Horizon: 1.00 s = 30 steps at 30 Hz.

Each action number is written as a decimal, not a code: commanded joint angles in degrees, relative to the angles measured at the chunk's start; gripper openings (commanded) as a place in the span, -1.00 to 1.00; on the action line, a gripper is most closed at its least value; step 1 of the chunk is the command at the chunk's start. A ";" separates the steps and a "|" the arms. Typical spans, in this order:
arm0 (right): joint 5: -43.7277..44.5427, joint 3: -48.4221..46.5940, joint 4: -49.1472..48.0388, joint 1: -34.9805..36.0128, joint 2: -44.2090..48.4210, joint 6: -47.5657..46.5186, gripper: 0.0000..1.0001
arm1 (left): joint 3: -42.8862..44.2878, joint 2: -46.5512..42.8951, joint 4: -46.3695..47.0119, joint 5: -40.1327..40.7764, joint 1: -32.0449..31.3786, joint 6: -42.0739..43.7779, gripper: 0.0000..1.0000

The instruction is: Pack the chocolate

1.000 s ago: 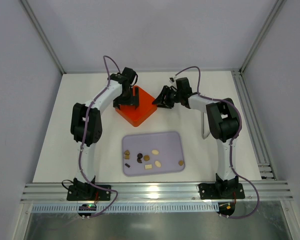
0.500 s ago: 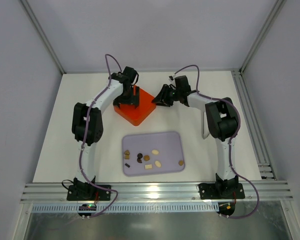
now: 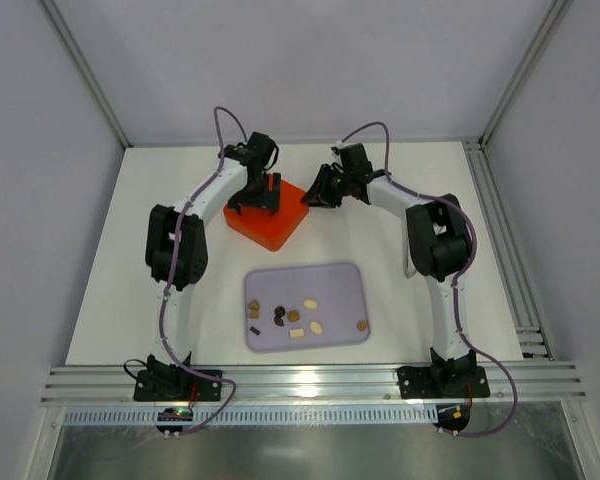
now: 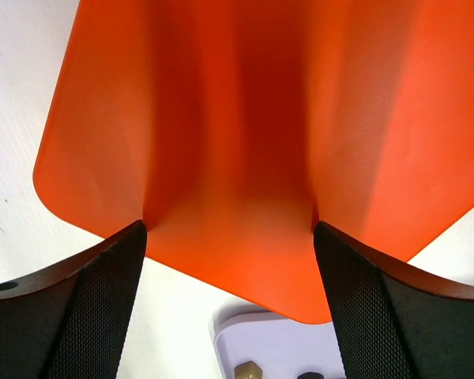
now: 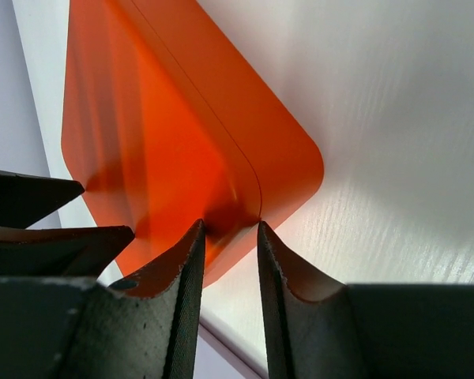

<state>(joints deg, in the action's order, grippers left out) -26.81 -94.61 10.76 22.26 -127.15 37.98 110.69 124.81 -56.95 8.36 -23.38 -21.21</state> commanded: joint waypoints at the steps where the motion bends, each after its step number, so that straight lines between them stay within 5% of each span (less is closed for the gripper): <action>1: 6.24 0.13 12.17 2.35 -4.86 -4.66 -0.72 | -4.26 7.64 -5.37 0.17 -1.50 2.49 0.71; 11: 6.42 4.69 8.66 2.26 0.23 -5.45 -0.53 | -6.36 5.00 -3.00 -3.43 -1.58 1.97 0.73; 30: 9.05 -4.09 14.72 0.50 5.95 -8.88 -0.18 | -12.78 -2.29 6.49 -13.10 -2.20 -4.63 0.74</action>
<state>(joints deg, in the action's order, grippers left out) -20.91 -96.79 21.30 23.05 -124.33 31.68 102.61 119.50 -50.17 4.60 -24.21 -21.45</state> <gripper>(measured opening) 0.408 0.871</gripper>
